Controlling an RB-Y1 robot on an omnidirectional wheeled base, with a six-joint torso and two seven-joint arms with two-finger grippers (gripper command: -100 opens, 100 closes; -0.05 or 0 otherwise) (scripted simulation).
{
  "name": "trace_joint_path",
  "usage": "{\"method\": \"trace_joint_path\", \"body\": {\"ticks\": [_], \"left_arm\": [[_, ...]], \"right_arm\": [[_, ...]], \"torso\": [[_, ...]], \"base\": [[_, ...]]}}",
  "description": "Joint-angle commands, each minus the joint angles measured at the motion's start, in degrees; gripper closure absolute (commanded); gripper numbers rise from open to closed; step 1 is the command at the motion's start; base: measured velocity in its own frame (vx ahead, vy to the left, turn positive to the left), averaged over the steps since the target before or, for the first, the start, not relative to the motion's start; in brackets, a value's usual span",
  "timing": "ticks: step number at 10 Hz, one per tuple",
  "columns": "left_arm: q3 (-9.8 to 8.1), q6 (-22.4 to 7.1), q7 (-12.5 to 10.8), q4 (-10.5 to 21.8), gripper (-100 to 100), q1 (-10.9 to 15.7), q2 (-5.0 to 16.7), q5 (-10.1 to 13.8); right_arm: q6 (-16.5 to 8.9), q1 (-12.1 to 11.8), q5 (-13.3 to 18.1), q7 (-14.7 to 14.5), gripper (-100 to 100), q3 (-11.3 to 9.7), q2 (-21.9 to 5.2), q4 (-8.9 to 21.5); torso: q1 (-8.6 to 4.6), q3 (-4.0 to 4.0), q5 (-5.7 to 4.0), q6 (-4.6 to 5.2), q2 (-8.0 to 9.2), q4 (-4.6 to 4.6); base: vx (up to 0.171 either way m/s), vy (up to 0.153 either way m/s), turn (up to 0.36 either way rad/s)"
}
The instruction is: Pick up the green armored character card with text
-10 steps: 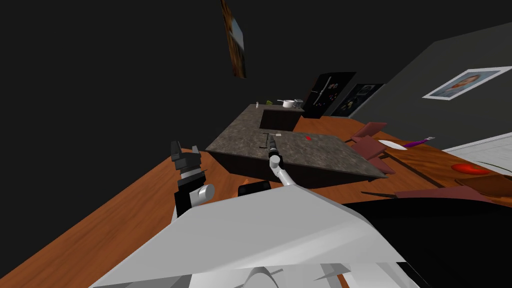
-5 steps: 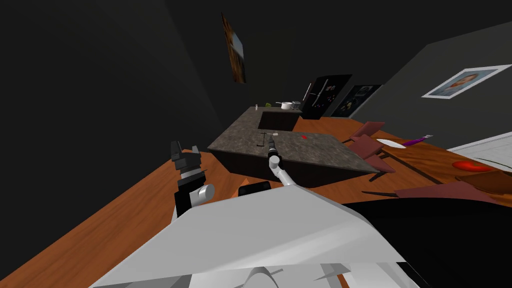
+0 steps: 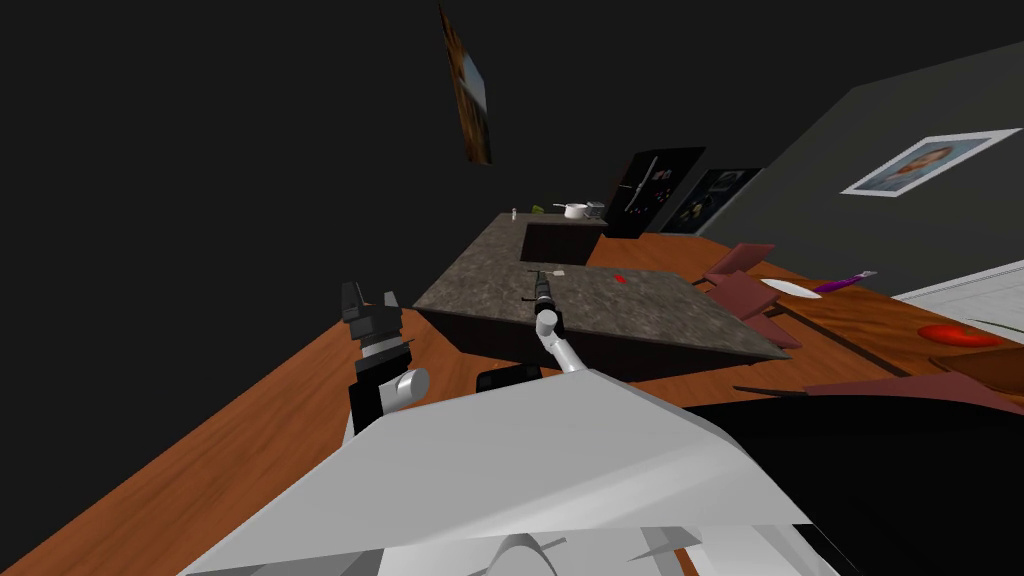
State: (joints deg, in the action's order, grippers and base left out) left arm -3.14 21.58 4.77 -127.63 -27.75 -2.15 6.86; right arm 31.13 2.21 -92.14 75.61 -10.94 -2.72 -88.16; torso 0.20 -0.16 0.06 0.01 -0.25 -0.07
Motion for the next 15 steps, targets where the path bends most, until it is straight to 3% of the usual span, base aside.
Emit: {"method": "trace_joint_path", "body": {"ticks": [1, 2, 3, 4, 5, 9, 10, 11, 15], "left_arm": [[0.00, 0.0, 0.0, 0.0, 0, 0.0, 0.0, 0.0], [0.00, 0.0, 0.0, 0.0, 0, 0.0, 0.0, 0.0], [0.00, 0.0, 0.0, 0.0, 0, 0.0, 0.0, 0.0], [0.00, 0.0, 0.0, 0.0, 0, 0.0, 0.0, 0.0], [0.00, 0.0, 0.0, 0.0, 0, 0.0, 0.0, 0.0], [0.00, 0.0, 0.0, 0.0, 0, 0.0, 0.0, 0.0], [0.00, 0.0, 0.0, 0.0, 0, 0.0, 0.0, 0.0], [0.00, 0.0, 0.0, 0.0, 0, 0.0, 0.0, 0.0], [0.00, 0.0, 0.0, 0.0, 0, 0.0, 0.0, 0.0]], "right_arm": [[0.0, 0.0, 0.0, 0.0, -100, 0.0, 0.0, 0.0], [0.0, 0.0, 0.0, 0.0, 0, 0.0, 0.1, 0.0], [-0.1, 1.0, -0.9, -1.8, -100, 0.4, 0.8, 0.1], [-0.1, 0.5, -0.7, -1.0, -100, 0.3, 0.5, -0.2], [-0.1, 0.5, -0.8, -1.3, 100, 0.3, 0.6, -0.2], [-0.1, 0.5, -0.8, -1.3, 100, 0.3, 0.6, -0.2], [-0.1, 0.5, -0.8, -1.3, 0, 0.3, 0.6, -0.2], [-0.6, 0.4, -1.5, -0.5, -100, 0.5, -1.1, -0.2], [-2.5, -0.2, -5.3, 3.8, -100, 1.6, -4.1, -0.6]], "torso": [[0.00, 0.00, 0.00, 0.00, 0.00, 0.00], [-0.14, 0.09, -0.03, 0.01, 0.15, 0.04], [-0.22, 0.13, -0.05, 0.01, 0.21, 0.05], [-0.20, 0.13, -0.04, 0.01, 0.21, 0.06], [-0.22, 0.14, -0.05, 0.01, 0.23, 0.06], [-0.26, 0.16, -0.06, 0.01, 0.26, 0.06], [-0.26, 0.16, -0.06, 0.01, 0.26, 0.06], [-0.26, 0.16, -0.06, 0.01, 0.26, 0.06], [-0.13, 0.30, -0.03, 0.01, 0.50, 0.12]], "base": [[0.009, 0.021, -0.009], [0.000, 0.000, 0.000], [0.010, 0.013, -0.038], [0.005, 0.008, -0.015], [0.000, 0.000, 0.000], [0.000, 0.000, 0.000], [0.000, 0.000, 0.000], [-0.026, 0.011, -0.023], [-0.065, 0.043, -0.038]]}}
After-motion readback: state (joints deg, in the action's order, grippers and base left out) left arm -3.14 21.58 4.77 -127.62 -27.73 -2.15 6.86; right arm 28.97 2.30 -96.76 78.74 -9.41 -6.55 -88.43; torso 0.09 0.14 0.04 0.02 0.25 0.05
